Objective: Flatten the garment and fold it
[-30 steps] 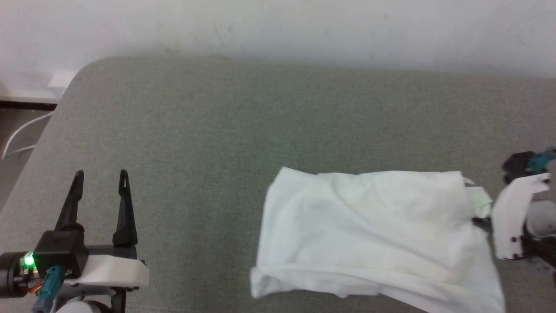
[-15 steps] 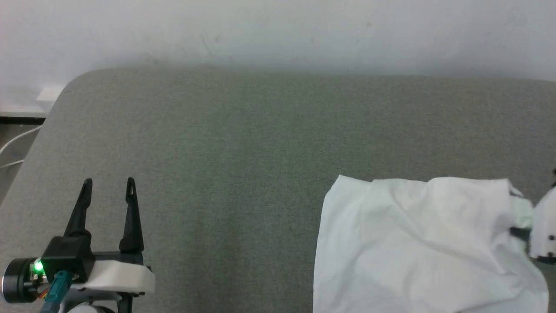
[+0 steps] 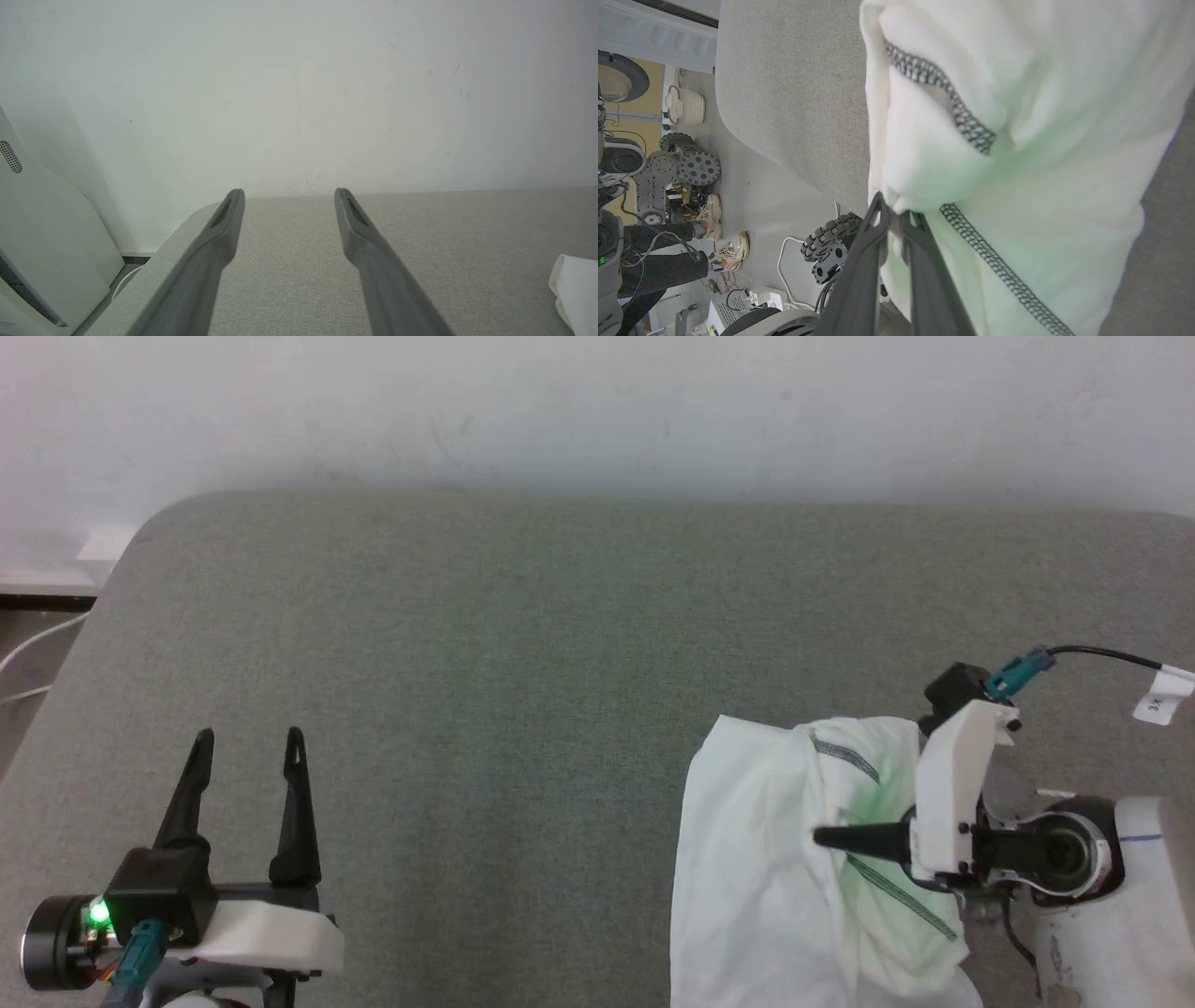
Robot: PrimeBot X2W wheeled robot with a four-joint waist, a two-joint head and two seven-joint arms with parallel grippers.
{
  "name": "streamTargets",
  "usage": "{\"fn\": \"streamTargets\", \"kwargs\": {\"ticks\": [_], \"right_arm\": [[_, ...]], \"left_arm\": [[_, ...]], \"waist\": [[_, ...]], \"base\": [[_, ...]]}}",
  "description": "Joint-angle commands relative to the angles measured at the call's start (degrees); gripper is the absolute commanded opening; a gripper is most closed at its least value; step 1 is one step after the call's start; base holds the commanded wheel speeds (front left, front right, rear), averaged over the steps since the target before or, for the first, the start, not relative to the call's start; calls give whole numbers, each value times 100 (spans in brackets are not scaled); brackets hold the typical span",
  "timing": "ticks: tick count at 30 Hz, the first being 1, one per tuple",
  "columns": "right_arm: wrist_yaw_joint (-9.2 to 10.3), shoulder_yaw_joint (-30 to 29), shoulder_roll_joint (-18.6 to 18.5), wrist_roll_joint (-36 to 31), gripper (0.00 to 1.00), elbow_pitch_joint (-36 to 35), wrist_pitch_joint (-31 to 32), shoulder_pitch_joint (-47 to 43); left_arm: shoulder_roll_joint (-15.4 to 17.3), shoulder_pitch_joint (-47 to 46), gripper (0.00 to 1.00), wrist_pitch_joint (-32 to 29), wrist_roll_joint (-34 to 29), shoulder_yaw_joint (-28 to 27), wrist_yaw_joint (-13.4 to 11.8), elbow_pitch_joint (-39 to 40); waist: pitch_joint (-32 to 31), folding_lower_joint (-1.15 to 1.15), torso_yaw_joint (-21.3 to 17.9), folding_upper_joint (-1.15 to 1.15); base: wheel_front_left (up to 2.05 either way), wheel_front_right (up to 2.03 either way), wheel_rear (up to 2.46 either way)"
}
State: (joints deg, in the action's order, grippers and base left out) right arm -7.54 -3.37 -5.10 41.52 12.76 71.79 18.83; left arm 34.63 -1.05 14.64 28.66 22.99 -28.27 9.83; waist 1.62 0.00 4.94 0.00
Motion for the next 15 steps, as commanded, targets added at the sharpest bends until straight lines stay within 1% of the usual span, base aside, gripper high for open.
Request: {"fn": "streamTargets", "kwargs": {"ticks": [1, 5, 7, 11, 13, 14, 15], "right_arm": [[5, -17, 95, -40, 0, -41, -31, 126], [5, 57, 202, -41, 0, 31, -126, 239], [5, 324, 218, 124, 0, 170, -387, 337], [5, 786, 220, 153, 0, 507, -917, 402], [5, 940, 221, 60, 0, 699, -1258, 440], [5, 1023, 221, -41, 18, 781, -1417, 460], [5, 1023, 221, -41, 18, 781, -1417, 460]], "left_arm": [[-21, -26, 100, 3, 0, 24, 45, -6], [-53, -123, 100, -3, -9, 59, 74, -12], [-130, -234, 100, 0, -20, 102, 104, -37], [-282, -350, 100, 9, -39, 155, 127, -83], [-353, -394, 100, 14, -57, 168, 141, -116], [-384, -410, 100, 17, -66, 169, 147, -134], [-384, -410, 100, 17, -66, 169, 147, -134]], "waist": [[54, 0, 44, 0], [155, 0, 117, 0], [284, 0, 209, 0], [466, 0, 323, 0], [552, 0, 364, 0], [579, 0, 378, 0], [579, 0, 378, 0]], "base": [[0, 0, 0], [0, 0, 0], [0, 0, 0], [0, 0, 0], [0, 0, 0], [0, 0, 0], [0, 0, 0]]}}
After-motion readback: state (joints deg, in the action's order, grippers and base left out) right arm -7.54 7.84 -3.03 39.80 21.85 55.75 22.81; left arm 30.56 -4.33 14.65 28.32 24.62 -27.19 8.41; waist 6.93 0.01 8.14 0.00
